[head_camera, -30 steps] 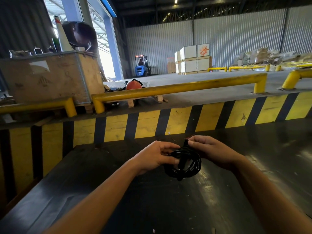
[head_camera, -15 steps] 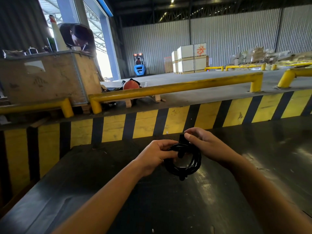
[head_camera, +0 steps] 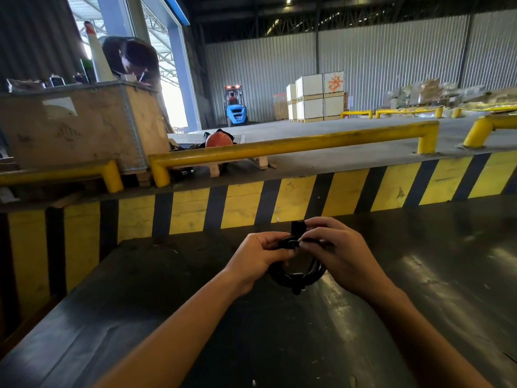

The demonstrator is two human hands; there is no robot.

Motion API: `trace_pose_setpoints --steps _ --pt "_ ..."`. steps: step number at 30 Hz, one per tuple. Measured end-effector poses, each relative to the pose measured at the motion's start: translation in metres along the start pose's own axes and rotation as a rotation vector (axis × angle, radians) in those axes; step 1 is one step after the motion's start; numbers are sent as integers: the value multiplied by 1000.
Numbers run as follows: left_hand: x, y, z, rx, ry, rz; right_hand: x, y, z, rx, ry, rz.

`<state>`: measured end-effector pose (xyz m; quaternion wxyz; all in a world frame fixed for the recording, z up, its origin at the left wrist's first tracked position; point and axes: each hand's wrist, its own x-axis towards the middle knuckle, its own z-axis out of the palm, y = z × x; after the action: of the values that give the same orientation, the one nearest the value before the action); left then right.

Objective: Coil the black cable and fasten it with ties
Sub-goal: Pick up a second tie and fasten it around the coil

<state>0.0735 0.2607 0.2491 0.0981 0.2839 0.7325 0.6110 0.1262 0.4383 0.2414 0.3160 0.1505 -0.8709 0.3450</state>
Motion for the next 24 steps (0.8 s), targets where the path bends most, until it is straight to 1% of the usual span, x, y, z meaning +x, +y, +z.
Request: trace_pose_setpoints --steps 3,6,10,13,15,16,17,18,20,21,22,23,24 --pt "-2 1 0 124 0 122 1 -2 0 254 33 130" --pt "-5 0 -2 271 -36 208 -1 1 -2 355 9 176" --pt "-9 -3 -4 364 -82 262 -4 0 -5 542 -39 190" --pt "-11 -4 -5 390 -102 275 -7 0 0 636 38 201" --pt "-13 -6 -4 373 -119 268 -9 -1 4 630 66 200" --pt "-15 -7 -3 337 -126 238 -10 -2 4 614 65 180" --pt "-17 -8 -4 249 -132 174 -11 -3 5 599 57 145" --pt "-19 -11 -7 102 -134 63 -12 -4 4 586 46 104" --pt "-20 -19 -13 -272 -168 -274 -13 -5 2 583 34 39" --pt "-20 -25 -16 -408 -203 -457 -13 -4 2 605 35 24" --pt "-21 -30 -18 -477 -244 -603 -14 -3 2 636 28 17" --pt "-23 -35 -17 -505 -292 -688 -14 -4 2 660 12 12" --pt "-25 -40 -15 -516 -322 -720 -14 -5 3 680 -18 7"
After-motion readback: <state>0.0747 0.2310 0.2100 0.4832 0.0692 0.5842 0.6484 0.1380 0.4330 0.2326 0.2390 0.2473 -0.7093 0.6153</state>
